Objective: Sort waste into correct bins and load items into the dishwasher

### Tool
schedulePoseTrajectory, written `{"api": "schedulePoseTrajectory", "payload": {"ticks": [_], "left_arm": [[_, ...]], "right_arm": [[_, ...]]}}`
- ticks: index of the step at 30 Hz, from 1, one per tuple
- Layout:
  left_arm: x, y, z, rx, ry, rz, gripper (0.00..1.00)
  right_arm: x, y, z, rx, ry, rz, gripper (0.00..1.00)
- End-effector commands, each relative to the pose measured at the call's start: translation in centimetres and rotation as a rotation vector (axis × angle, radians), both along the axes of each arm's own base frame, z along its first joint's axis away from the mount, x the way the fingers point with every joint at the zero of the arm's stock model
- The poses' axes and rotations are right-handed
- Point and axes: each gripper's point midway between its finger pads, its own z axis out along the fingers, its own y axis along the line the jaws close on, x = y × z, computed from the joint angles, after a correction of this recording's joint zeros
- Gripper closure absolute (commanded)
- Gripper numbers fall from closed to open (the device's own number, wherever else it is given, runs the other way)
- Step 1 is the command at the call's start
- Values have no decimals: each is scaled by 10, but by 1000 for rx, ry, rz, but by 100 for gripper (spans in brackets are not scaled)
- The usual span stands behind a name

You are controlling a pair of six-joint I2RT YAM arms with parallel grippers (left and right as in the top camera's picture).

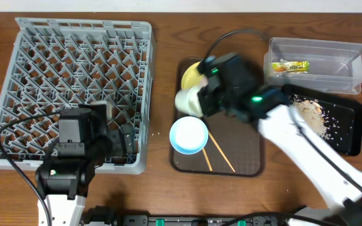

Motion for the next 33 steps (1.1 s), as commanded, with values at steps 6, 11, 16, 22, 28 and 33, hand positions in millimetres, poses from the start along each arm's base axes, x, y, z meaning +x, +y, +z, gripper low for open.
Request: {"api": "schedulePoseTrajectory", "payload": {"ticks": [6,11,16,22,28,33], "left_arm": [[24,-93,55,-537,-94,-350,8],[27,-123,87,-754,-174,-618,8],[37,-128,91,-825,-177,-671,8],[37,-132,106,-861,-234,-758,8],[35,-134,122,-880,-278,-811,9],[23,-147,131,-897,-291,-903,14]], "right_arm": [[-16,30,42,355,109,193,99],[-21,45,56,473,131,285,99],[-31,55,72,562,140,375,99],[-34,58,77,592,151,400,99],[-39,59,80,612,166,428,99],[-39,59,80,612,164,428,99]]}}
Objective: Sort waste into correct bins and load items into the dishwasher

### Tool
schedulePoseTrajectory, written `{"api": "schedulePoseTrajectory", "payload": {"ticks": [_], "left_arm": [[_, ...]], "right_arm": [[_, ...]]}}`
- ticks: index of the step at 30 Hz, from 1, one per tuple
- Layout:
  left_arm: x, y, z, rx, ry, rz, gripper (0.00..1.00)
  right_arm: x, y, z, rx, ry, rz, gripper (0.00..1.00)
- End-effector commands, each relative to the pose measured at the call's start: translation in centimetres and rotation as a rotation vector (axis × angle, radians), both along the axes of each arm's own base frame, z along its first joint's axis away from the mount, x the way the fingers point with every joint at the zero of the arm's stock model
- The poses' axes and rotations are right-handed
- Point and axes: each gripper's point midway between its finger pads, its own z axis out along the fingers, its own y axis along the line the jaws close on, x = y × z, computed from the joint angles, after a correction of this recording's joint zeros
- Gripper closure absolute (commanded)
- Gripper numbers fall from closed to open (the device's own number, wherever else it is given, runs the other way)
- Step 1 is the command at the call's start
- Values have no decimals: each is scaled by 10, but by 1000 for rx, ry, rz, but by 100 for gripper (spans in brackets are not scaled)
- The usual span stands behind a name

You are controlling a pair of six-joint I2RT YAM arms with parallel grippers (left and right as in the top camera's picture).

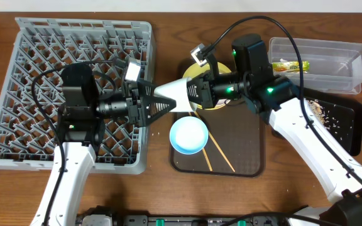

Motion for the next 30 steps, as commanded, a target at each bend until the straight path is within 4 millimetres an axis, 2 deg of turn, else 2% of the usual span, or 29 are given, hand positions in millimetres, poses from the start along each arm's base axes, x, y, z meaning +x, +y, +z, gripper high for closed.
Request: {"api": "schedulePoseTrajectory", "payload": {"ticks": [1,4,11,16,17,18,20,23,30], "left_arm": [[-16,-12,11,-25,-7,-97,18],[-20,-18,12,-25,-13,-121,29],[-21,-20,12,-25,-13,-127,37],[-19,-20,11,-22,-13,-117,40],[-18,-20,11,-19,-14,-108,44],[-14,-19,10,-13,-15,-87,47],[-8,-18,8,0,-31,-49,47],[7,-10,5,20,-35,33,47],[31,25,-8,64,-38,183,47]], "right_arm": [[-3,2,-1,11,21,17,99],[-3,2,-1,11,21,17,99],[-3,2,-1,11,21,17,98],[-3,2,-1,8,25,17,83],[-3,1,-2,6,29,17,80],[-4,0,-3,2,36,15,76],[-4,-3,-6,-8,48,11,69],[1,-14,-14,-39,65,-17,63],[22,-60,-29,-87,113,-117,56]]}}
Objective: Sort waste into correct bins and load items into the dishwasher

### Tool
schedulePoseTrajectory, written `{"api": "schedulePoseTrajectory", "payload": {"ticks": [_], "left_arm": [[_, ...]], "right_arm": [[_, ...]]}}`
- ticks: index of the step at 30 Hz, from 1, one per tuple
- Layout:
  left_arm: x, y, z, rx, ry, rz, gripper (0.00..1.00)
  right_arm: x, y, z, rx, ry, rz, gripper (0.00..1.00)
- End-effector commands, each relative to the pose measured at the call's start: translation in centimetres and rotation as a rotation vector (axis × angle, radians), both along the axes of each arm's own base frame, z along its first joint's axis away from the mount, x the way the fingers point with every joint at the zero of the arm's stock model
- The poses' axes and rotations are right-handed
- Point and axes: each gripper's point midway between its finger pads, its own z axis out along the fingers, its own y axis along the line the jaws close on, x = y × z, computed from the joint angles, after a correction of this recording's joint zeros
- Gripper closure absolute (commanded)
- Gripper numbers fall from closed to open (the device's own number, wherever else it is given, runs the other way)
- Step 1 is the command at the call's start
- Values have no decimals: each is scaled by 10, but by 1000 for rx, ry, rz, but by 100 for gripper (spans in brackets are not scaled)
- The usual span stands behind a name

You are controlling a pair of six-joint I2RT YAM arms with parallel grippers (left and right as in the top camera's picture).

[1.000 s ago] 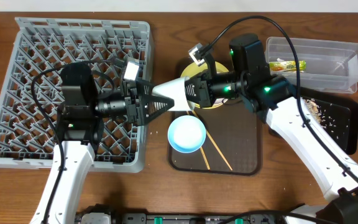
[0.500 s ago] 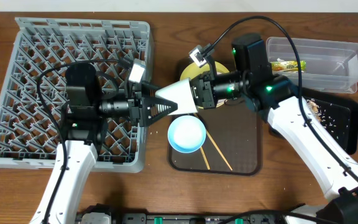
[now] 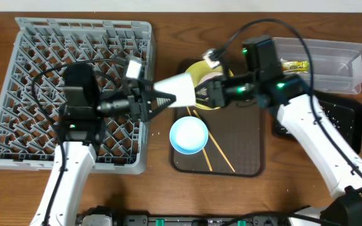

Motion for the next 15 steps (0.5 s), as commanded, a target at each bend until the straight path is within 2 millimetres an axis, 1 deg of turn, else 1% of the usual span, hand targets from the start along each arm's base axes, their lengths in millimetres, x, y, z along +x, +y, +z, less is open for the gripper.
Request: {"api": "schedulePoseTrajectory", "payload": {"ticks": [1,3,5,7,8,9,10,13,15], "left_arm": [[18,22,-6,51,-26,120,47],[26,36,-21,96,18,195,48],[35,60,-47,187,102,332,48],[37,79,-66,259,174,429,48],[36,88,-72,289,202,465,47],[34,97,-78,326,227,506,48],[27,124,-85,419,299,633,49],[12,156,-87,542,372,774,49],[-2,182,-89,646,429,885,49]], "right_arm": [[17,-26,-6,-19,-36,-44,55],[25,-39,-9,-37,-35,-86,53],[36,-60,-21,-105,-21,-164,53],[41,-79,-35,-188,-5,-222,54],[42,-91,-43,-247,5,-256,54],[42,-101,-50,-296,11,-280,54],[39,-126,-61,-414,20,-330,55],[33,-148,-64,-503,17,-366,54],[29,-161,-65,-561,17,-392,54]]}}
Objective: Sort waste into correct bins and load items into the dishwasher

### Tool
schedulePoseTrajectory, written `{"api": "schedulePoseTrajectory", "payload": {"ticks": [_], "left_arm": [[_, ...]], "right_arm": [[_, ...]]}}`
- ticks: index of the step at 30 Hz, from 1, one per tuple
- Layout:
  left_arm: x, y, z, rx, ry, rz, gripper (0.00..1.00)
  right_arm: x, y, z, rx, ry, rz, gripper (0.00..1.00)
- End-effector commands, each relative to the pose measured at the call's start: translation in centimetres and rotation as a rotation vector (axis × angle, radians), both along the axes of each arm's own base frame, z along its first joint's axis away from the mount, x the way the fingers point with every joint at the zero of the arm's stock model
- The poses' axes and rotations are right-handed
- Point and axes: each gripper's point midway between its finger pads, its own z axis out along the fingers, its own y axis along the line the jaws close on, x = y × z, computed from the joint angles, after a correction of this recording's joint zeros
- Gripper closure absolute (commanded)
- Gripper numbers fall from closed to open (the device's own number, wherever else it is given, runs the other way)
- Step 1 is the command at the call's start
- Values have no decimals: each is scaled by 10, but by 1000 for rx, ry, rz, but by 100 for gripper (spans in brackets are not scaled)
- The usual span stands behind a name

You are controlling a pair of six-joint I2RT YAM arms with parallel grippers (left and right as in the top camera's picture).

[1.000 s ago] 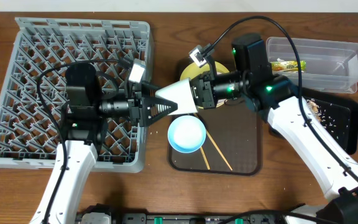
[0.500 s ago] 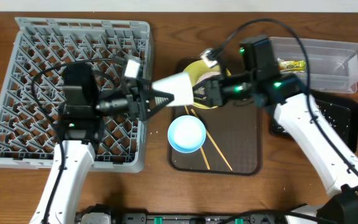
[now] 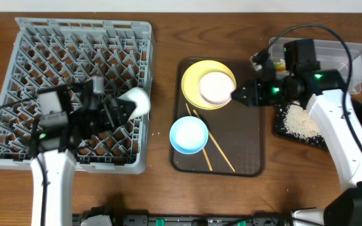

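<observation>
A white cup [image 3: 137,100] lies on its side in my left gripper [image 3: 123,108], which is shut on it over the right edge of the grey dish rack [image 3: 43,50]. My right gripper [image 3: 236,96] hovers open and empty over the brown tray [image 3: 250,144], just right of the yellow plate [image 3: 193,81]. A small pale plate [image 3: 216,88] rests on the yellow one. A light blue bowl [image 3: 188,135] and a pair of chopsticks [image 3: 219,154] also lie on the tray.
A clear plastic bin [image 3: 351,59] stands at the back right, partly behind my right arm. In front of it a black bin [image 3: 344,119] holds crumbly food waste [image 3: 300,119]. Wooden tabletop surrounds rack and tray.
The right gripper has let go of the cup and drawn back to the right of the yellow plate. The left gripper has moved left with the cup, over the rack's right edge.
First my right gripper held the white cup over the tray while the left arm sat at the rack's front. Then the cup was between both grippers, held out in the gap between rack and tray. Now only the left gripper holds it, at the rack.
</observation>
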Motion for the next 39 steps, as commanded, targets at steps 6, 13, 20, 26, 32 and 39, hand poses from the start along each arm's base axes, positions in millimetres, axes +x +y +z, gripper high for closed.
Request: {"api": "schedulePoseTrajectory", "payload": {"ticks": [6,13,20,26,32,39], "left_arm": [[-41,97,-7,473,202,316,48],[-43,111,-24,539,295,338,47],[-35,121,-47,567,376,334,46],[-33,122,-72,557,468,303,25],[-23,112,-56,501,402,290,4],[-3,55,0,359,183,145,3]], "right_arm": [[-9,-49,6,-253,-89,-42,54],[-12,-49,5,-255,-73,-38,54],[-15,-50,3,-256,-59,-36,54],[-16,-50,3,-257,-55,-36,54],[-19,-51,1,-267,-43,-37,53],[-18,-84,-8,-407,-1,-154,52]]}}
